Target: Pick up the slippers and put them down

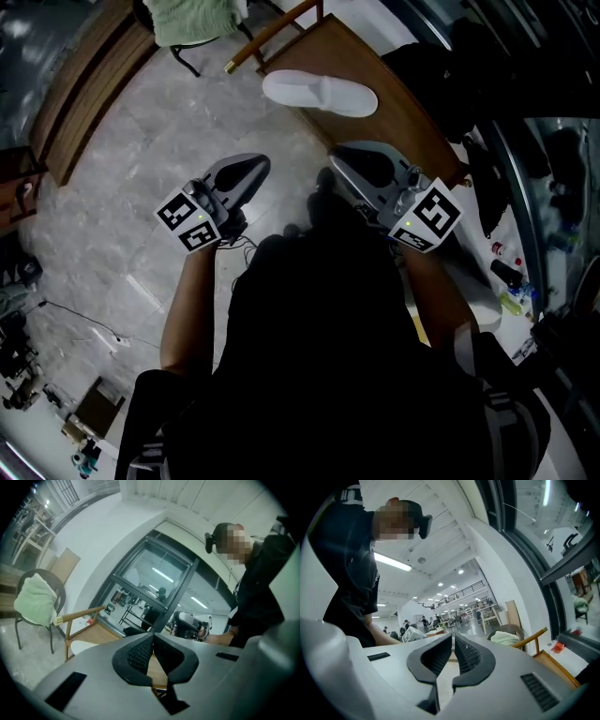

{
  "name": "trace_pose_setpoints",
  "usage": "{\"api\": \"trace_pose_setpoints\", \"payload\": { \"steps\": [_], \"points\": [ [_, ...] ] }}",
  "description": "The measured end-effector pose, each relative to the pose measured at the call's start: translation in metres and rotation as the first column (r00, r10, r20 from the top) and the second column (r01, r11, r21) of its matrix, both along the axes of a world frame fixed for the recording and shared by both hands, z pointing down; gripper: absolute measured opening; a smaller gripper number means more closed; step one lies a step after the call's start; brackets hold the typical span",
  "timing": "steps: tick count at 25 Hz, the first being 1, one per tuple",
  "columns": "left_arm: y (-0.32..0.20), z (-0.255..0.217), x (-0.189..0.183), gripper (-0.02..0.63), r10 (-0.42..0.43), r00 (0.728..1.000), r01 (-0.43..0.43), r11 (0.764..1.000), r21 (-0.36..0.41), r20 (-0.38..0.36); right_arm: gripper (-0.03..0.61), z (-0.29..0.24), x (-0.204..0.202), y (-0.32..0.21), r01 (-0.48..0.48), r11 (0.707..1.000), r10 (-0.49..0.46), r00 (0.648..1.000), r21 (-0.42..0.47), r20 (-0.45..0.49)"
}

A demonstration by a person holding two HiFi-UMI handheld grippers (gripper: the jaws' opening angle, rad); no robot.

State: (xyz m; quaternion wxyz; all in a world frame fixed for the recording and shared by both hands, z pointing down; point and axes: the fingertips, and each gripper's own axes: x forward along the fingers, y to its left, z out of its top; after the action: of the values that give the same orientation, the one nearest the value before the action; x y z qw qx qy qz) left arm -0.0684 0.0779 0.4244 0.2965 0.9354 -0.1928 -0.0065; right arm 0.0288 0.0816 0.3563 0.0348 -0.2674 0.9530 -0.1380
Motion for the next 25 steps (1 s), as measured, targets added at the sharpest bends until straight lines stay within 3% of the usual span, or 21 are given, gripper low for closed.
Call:
{"api": "trace_pose_setpoints", "payload": {
  "steps": [10,16,19,22,25],
  "points": [
    [-0.078,0.062,0.012,0.014,-0.046,0.998,0.036,0.981,-0.19,-0.045,0.032,0.05,0.011,-0.062,0.04,0.994,-0.037,0.999,-0.099,0.032],
    [-0.136,0.119,-0.013,0.014,-0.117,0.984,0.076,0.956,-0.284,-0.132,0.032,0.114,-0.014,-0.091,0.027,0.982,-0.044,0.995,-0.185,-0.091],
    [-0.162,0.16,-0.023,0.017,-0.124,0.984,0.075,0.941,-0.331,-0.13,0.032,0.144,-0.015,-0.109,-0.019,0.983,-0.01,0.988,-0.184,-0.155],
    [-0.178,0.193,-0.029,0.103,-0.127,0.984,0.069,0.919,-0.388,-0.125,0.032,0.167,-0.015,-0.12,-0.06,0.981,0.025,0.982,-0.182,-0.187],
    [-0.188,0.223,-0.033,0.134,-0.151,0.981,0.084,0.895,-0.439,-0.121,0.032,0.187,-0.013,-0.129,-0.096,0.977,0.061,0.982,-0.193,-0.178]
  ]
}}
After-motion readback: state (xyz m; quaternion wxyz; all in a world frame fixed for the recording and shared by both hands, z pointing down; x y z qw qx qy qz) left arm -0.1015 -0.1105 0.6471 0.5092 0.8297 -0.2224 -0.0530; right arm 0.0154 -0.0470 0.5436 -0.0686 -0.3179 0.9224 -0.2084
